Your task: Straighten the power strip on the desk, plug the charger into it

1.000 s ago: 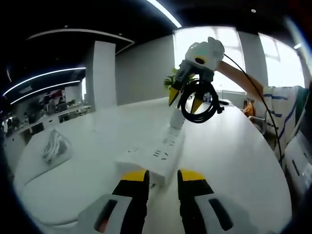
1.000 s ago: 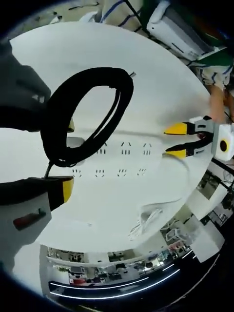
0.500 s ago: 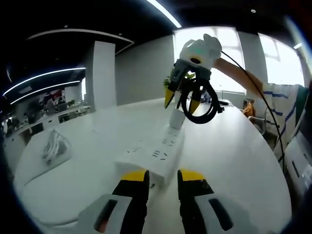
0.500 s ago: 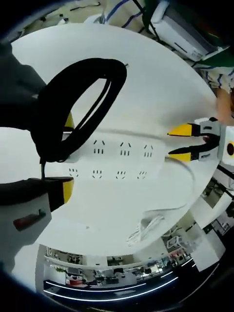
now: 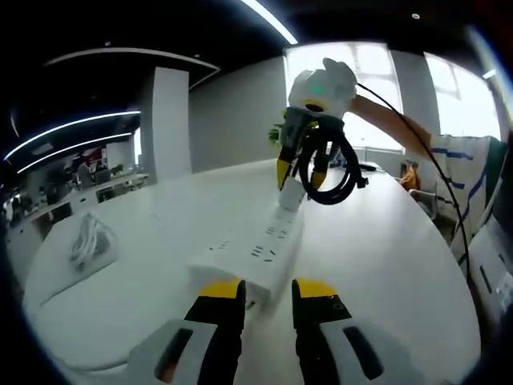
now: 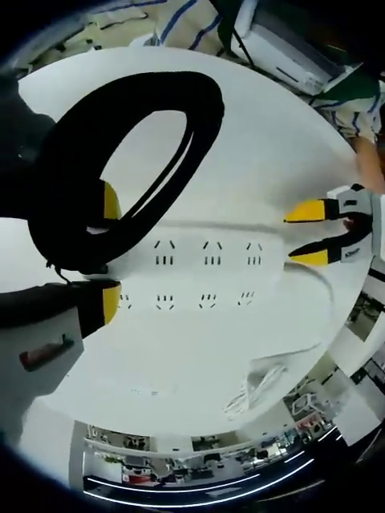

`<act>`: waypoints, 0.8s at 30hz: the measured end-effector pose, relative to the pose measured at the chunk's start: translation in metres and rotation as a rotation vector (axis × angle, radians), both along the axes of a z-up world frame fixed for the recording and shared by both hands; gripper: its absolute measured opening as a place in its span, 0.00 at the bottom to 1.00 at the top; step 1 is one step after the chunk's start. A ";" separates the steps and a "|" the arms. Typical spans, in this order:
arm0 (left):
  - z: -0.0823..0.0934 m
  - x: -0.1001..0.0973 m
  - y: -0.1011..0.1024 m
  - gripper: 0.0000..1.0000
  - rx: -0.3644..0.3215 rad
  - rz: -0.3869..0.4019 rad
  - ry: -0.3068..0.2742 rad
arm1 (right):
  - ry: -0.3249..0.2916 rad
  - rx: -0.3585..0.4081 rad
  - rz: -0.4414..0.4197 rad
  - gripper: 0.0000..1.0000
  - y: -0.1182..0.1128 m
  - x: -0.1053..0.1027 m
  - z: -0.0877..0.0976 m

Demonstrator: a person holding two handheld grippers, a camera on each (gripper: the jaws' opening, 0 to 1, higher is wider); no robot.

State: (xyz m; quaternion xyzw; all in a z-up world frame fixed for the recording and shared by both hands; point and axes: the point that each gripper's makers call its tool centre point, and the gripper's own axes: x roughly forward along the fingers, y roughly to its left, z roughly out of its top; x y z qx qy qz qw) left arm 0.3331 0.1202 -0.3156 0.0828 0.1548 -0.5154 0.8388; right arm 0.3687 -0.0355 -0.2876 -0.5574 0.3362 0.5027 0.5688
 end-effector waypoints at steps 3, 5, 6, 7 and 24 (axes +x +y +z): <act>0.000 0.001 0.000 0.23 0.002 0.001 0.002 | 0.003 0.017 -0.008 0.25 0.001 -0.002 -0.001; -0.001 0.000 0.000 0.23 0.004 0.000 0.002 | 0.012 0.017 -0.006 0.25 0.001 -0.003 -0.002; -0.001 0.001 0.000 0.23 0.004 0.000 0.002 | 0.022 0.016 -0.009 0.25 0.001 -0.002 -0.002; -0.001 0.001 0.000 0.23 0.003 0.000 0.003 | 0.036 0.012 -0.014 0.25 0.002 -0.002 -0.002; 0.001 0.002 0.001 0.23 0.003 0.000 0.002 | 0.207 0.114 -0.053 0.24 0.001 -0.008 -0.007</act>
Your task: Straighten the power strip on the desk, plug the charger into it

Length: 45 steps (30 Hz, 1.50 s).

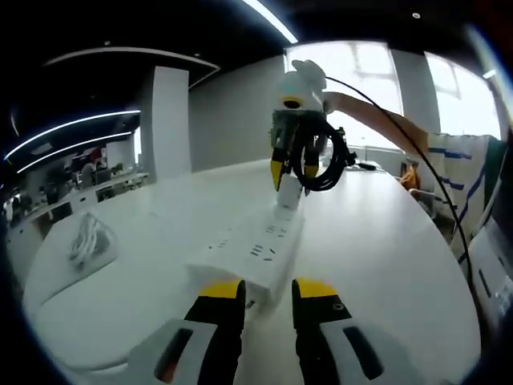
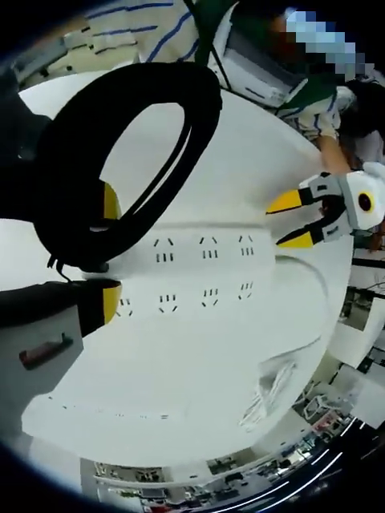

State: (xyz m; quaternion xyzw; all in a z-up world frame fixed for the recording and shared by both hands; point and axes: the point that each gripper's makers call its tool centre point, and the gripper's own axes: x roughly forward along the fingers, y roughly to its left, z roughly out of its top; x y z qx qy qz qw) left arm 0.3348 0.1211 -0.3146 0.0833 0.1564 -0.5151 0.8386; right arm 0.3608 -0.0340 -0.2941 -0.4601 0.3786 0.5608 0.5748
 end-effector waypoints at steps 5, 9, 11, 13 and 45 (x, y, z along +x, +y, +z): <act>0.000 -0.001 -0.001 0.23 -0.003 -0.004 0.003 | 0.006 -0.154 -0.010 0.24 0.002 -0.003 -0.004; -0.002 -0.003 -0.002 0.23 0.004 -0.006 -0.001 | 0.015 -0.095 -0.009 0.24 0.001 -0.006 -0.004; -0.001 -0.003 -0.001 0.23 0.000 -0.006 -0.002 | 0.007 -0.081 0.007 0.24 0.000 -0.009 -0.005; 0.000 -0.003 -0.001 0.23 -0.003 -0.005 -0.003 | 0.014 -0.078 0.006 0.24 0.001 -0.009 -0.005; 0.005 -0.002 -0.004 0.23 -0.017 -0.005 -0.007 | -0.068 -0.122 0.031 0.25 -0.005 0.012 -0.003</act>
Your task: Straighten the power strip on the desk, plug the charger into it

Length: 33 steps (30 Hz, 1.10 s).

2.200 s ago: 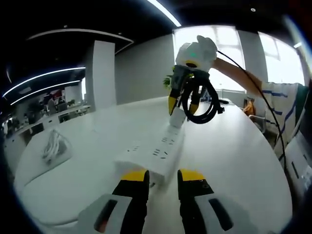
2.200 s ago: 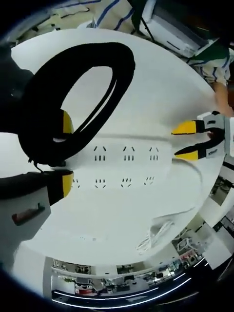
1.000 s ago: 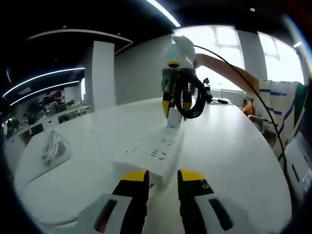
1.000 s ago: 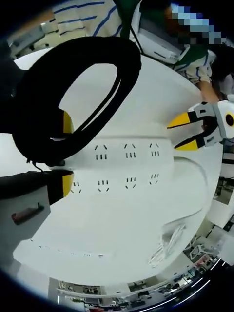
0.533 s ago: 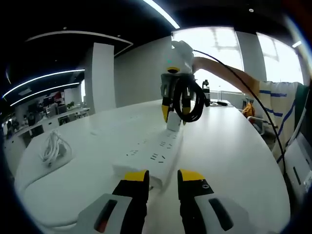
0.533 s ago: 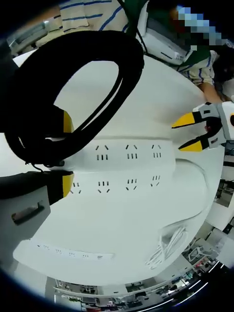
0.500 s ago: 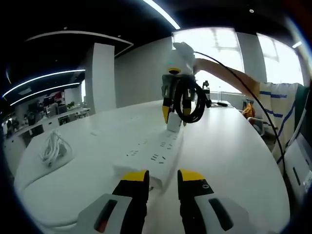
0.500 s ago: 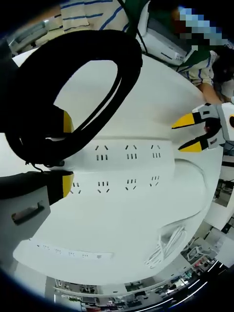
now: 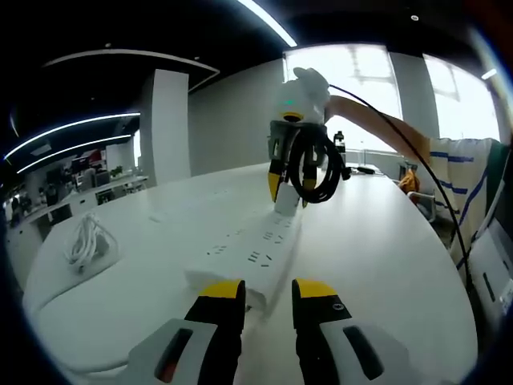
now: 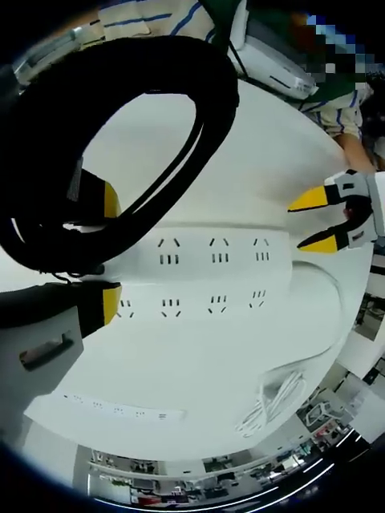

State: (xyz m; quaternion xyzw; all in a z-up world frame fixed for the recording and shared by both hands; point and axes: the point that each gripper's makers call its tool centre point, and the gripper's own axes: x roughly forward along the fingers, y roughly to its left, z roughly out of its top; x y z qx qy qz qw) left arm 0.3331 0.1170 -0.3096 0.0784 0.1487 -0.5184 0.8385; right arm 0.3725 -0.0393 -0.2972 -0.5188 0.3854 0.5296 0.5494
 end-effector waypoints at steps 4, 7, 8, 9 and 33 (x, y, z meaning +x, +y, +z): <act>0.000 0.000 0.000 0.23 0.001 0.001 -0.001 | -0.006 -0.009 0.002 0.25 0.000 -0.001 -0.001; -0.001 0.000 0.001 0.23 0.005 0.003 -0.002 | -0.007 0.007 -0.002 0.25 0.000 -0.001 -0.001; -0.001 0.000 0.001 0.23 0.005 0.003 -0.002 | -0.008 0.012 -0.002 0.25 0.000 0.002 -0.001; -0.001 0.000 0.001 0.23 0.004 0.003 -0.002 | -0.009 0.015 -0.003 0.25 0.000 0.001 -0.001; 0.000 0.006 0.005 0.23 -0.001 0.030 -0.005 | -0.107 0.113 -0.010 0.27 -0.002 0.009 -0.001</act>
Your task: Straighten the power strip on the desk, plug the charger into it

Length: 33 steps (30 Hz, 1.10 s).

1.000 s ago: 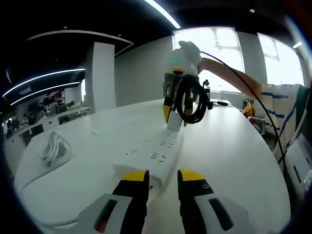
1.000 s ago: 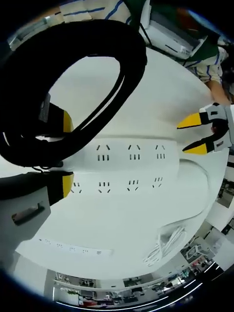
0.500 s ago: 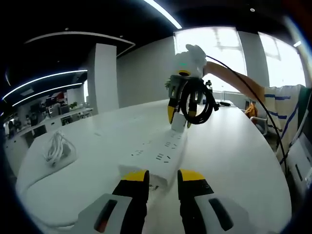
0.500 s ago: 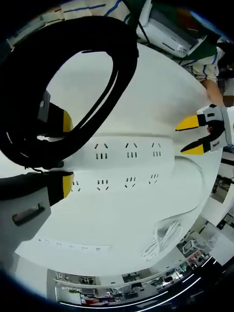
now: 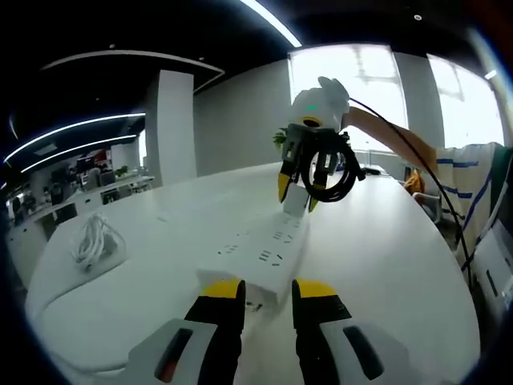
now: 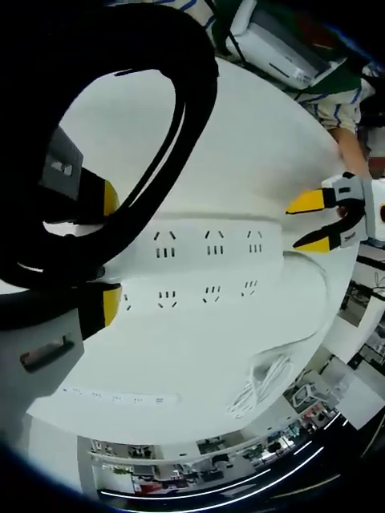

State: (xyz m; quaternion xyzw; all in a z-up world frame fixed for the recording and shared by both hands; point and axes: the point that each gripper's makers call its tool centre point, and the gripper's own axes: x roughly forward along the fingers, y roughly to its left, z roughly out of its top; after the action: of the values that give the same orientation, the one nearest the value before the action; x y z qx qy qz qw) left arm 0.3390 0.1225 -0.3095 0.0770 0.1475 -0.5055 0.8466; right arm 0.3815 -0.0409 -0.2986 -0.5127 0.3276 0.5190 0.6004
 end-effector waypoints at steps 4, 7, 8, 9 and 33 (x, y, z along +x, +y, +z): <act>-0.001 0.001 0.001 0.23 0.001 0.003 0.004 | -0.022 0.008 0.003 0.27 0.000 0.001 0.000; -0.001 0.000 0.000 0.23 0.002 0.002 0.005 | -0.039 0.030 0.004 0.27 0.000 0.001 0.000; -0.002 0.000 0.000 0.23 0.004 0.001 0.004 | -0.049 0.038 0.008 0.28 0.001 0.001 0.000; -0.002 0.000 0.000 0.23 0.005 0.001 0.005 | -0.052 0.041 0.008 0.28 0.001 0.001 0.000; -0.006 0.004 0.002 0.23 0.012 0.009 0.020 | -0.106 0.295 0.010 0.29 0.007 0.002 0.000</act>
State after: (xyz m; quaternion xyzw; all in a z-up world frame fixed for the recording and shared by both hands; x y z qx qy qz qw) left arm 0.3428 0.1250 -0.3154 0.0762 0.1593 -0.5015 0.8469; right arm 0.3838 -0.0343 -0.2985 -0.4472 0.2134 0.5365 0.6831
